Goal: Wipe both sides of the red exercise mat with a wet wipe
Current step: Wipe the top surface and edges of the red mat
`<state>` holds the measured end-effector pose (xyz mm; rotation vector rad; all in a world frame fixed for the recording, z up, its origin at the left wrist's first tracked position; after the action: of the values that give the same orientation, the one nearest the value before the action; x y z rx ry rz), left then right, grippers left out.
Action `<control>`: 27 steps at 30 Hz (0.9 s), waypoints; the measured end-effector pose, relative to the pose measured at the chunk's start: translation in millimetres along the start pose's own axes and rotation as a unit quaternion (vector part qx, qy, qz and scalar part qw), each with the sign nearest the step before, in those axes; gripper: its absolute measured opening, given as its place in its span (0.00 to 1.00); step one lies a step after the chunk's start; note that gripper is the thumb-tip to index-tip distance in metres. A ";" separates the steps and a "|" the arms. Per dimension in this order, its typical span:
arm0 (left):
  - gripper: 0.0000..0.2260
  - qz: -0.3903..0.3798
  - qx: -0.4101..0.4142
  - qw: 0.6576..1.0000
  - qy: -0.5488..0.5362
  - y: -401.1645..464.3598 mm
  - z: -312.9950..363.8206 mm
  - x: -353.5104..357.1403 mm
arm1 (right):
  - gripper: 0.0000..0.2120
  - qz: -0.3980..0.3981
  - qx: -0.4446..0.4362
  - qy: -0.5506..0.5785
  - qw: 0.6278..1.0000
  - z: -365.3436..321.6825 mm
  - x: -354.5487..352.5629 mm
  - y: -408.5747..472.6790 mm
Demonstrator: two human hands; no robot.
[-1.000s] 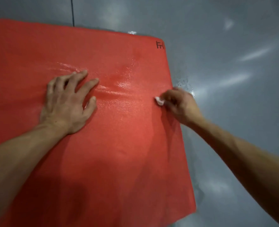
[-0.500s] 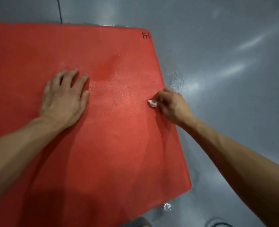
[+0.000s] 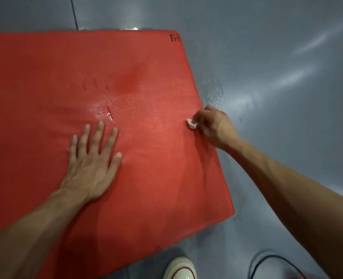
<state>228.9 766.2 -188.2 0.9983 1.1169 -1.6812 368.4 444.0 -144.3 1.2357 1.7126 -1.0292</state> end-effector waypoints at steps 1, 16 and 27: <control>0.32 -0.016 -0.002 1.000 -0.010 1.5 -1.0 -1.8 | 0.06 -0.012 0.002 -0.004 1.000 0.7 2.6 -3.3; 0.32 -0.095 -0.019 0.995 -0.022 6.8 0.4 -9.8 | 0.05 -0.054 -0.050 -0.006 0.997 8.9 -0.1 -25.1; 0.32 -0.096 -0.020 0.995 -0.015 6.5 1.5 -7.1 | 0.04 -0.075 -0.063 0.016 0.995 22.1 0.9 -65.7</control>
<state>237.0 764.8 -182.9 0.8609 1.2547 -1.8111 307.6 410.7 -142.4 1.0624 1.8883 -0.9758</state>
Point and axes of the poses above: each hand's wrist, its own y-axis towards the middle knuckle, its own x-axis out of the palm, z = x × y, the point moved 1 cm from there along y, towards the middle knuckle, and after that the axes turned 11 degrees about x, right-handed, at the moved point
